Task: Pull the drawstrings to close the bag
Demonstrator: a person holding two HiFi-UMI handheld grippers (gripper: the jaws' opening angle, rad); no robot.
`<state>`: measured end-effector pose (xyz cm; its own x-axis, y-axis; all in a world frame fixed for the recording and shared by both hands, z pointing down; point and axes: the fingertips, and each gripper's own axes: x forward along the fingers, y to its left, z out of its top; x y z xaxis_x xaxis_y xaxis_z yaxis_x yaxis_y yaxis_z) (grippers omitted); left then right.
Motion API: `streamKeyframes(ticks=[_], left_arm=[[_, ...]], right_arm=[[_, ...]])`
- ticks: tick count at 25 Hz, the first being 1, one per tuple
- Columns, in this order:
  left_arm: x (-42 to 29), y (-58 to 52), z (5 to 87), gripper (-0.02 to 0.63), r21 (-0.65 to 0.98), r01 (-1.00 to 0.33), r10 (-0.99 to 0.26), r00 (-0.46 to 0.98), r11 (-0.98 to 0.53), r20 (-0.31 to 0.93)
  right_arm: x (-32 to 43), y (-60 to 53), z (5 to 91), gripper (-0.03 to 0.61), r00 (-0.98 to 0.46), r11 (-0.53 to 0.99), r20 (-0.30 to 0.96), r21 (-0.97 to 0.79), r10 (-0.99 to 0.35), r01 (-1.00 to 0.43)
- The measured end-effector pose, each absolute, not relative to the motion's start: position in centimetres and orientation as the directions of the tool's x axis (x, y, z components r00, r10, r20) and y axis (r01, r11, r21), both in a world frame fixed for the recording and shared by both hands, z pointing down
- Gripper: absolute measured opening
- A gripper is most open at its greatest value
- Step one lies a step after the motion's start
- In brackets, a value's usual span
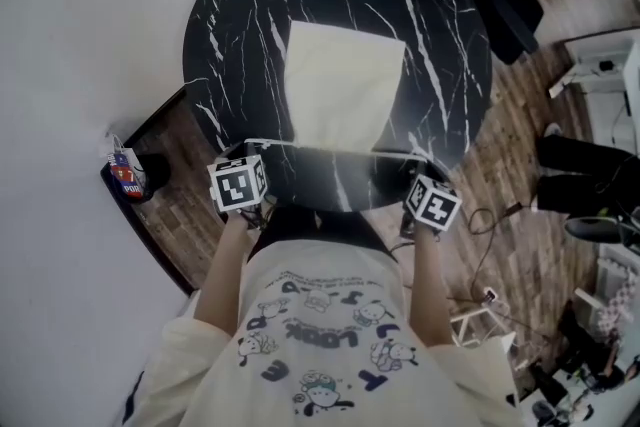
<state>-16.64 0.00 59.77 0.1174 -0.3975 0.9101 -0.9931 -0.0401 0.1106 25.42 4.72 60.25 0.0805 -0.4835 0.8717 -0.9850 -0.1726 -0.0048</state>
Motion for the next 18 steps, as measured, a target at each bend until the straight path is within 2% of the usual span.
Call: streamKeyframes(ticks=[3, 4, 5, 6, 8, 9, 13, 15, 18], left_arm=[[-16.2, 0.4, 60.0, 0.044, 0.067, -0.991, -0.407, 0.109, -0.115, 0.907], [-16.0, 0.5, 60.0, 0.046, 0.060, -0.989, -0.412, 0.110, -0.134, 0.905], [-16.0, 0.6, 59.9, 0.046, 0.050, -0.987, -0.418, 0.110, -0.153, 0.902], [-16.0, 0.7, 59.7, 0.053, 0.037, -0.984, -0.426, 0.109, -0.174, 0.898], [-16.4, 1.0, 59.5, 0.174, 0.015, -0.976, -0.436, 0.111, -0.217, 0.893], [-16.7, 1.3, 59.4, 0.193, 0.007, -0.972, -0.436, 0.113, -0.237, 0.893], [-17.3, 2.0, 58.4, 0.212, 0.003, -0.956, -0.437, 0.137, -0.292, 0.889], [-15.8, 1.5, 57.6, 0.218, 0.019, -0.926, -0.436, 0.196, -0.378, 0.878], [-11.9, 0.4, 56.7, 0.243, 0.054, -0.833, -0.402, 0.321, -0.551, 0.857]], right_arm=[[23.8, 4.6, 60.3, 0.032, 0.048, -0.066, 0.875, 0.019, -0.482, -0.998], [23.4, 4.6, 60.4, 0.077, 0.029, -0.049, 0.880, 0.006, -0.475, -0.999], [22.9, 4.8, 60.5, 0.206, 0.009, -0.036, 0.886, -0.008, -0.464, -0.999], [22.7, 5.0, 60.5, 0.249, -0.004, -0.023, 0.890, -0.016, -0.456, -1.000], [22.5, 5.5, 60.1, 0.249, -0.005, 0.011, 0.893, 0.000, -0.449, -1.000], [22.4, 5.8, 59.7, 0.249, -0.003, 0.036, 0.892, 0.015, -0.451, -0.999], [20.1, 5.1, 57.3, 0.250, -0.072, 0.215, 0.866, 0.041, -0.495, -0.976], [17.2, 4.3, 56.4, 0.250, -0.182, 0.369, 0.851, 0.015, -0.492, -0.929], [13.1, 3.5, 56.3, 0.250, -0.303, 0.600, 0.862, 0.002, -0.407, -0.800]])
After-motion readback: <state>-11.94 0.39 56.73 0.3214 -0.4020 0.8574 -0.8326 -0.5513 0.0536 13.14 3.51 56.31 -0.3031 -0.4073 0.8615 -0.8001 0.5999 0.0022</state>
